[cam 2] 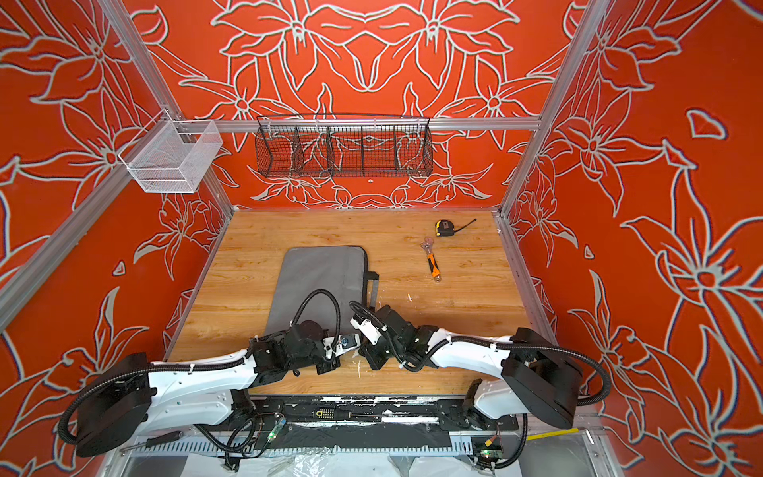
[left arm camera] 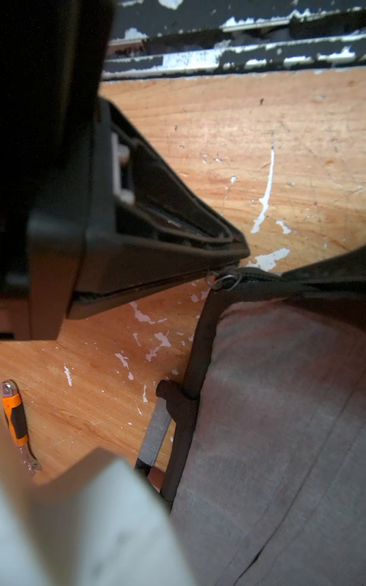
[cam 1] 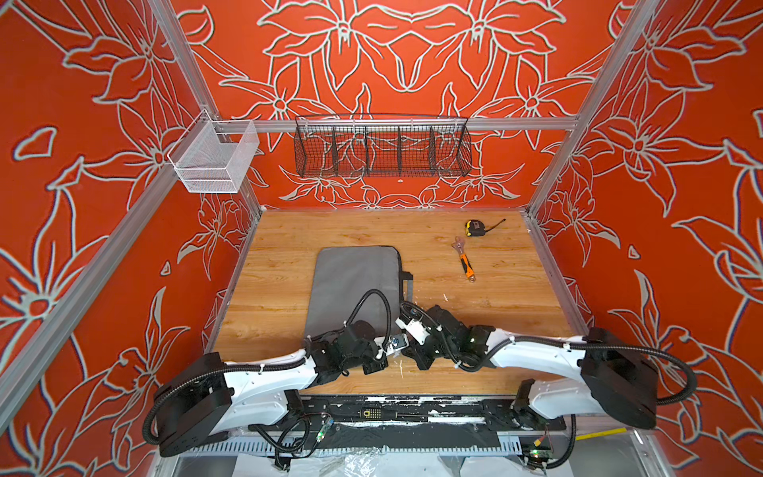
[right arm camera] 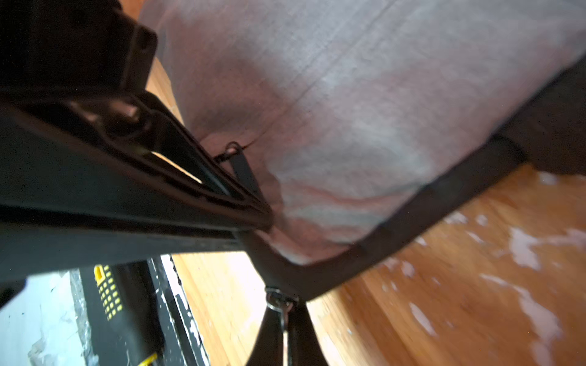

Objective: Open the zippered laptop bag and take out the laptop
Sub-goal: Unzip the zipper on the zippered laptop bag.

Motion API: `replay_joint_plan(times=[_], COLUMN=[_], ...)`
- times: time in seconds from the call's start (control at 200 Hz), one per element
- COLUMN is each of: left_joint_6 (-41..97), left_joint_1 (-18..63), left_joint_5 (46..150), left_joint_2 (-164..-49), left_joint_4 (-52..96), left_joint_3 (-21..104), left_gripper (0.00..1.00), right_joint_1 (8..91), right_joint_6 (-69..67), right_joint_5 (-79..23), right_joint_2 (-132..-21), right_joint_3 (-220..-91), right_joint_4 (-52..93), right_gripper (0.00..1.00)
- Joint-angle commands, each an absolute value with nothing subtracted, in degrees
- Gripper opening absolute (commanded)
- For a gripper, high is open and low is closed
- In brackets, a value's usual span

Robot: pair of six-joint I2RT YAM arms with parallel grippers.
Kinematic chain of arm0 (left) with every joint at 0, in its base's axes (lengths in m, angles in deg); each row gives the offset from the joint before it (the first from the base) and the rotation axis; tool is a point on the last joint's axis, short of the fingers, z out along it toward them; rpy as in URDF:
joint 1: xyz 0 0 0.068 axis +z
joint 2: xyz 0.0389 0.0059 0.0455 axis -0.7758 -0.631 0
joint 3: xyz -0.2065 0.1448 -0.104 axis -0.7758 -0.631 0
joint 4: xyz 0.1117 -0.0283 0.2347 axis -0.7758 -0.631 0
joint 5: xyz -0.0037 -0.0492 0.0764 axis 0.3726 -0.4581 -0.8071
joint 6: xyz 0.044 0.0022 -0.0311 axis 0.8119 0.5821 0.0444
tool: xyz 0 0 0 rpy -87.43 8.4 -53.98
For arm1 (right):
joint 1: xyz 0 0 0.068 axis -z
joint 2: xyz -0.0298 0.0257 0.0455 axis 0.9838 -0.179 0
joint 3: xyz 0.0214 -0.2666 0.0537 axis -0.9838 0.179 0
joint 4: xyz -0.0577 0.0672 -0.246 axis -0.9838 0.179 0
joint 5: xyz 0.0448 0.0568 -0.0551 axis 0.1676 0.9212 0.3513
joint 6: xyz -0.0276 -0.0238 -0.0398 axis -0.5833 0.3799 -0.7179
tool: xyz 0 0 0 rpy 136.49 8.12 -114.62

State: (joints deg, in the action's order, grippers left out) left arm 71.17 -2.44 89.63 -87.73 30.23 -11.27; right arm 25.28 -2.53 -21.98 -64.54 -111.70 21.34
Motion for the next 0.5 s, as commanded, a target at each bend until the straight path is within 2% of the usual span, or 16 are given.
replay_joint_plan(times=[0.0,0.26,0.496], left_joint_6=[70.5,71.6,71.5], left_joint_1=[-2.3,-4.8,-7.6], left_joint_5=[89.1,89.3,88.1], left_joint_2=[-86.4,-86.1,-82.7], left_joint_4=[31.2,27.9,24.5], left_joint_3=[-12.8,-11.9,-12.0], left_gripper=[0.00,0.00,0.00], right_joint_1=[28.6,34.3,38.2], right_joint_6=[-4.9,-9.5,-13.2], right_joint_5=[-21.4,-22.3,-23.5], right_joint_2=[-61.8,-64.6,-73.3], right_joint_3=[-112.4,-116.8,-123.8], right_joint_4=[30.7,38.3,40.5], right_gripper=[0.00,0.00,0.00])
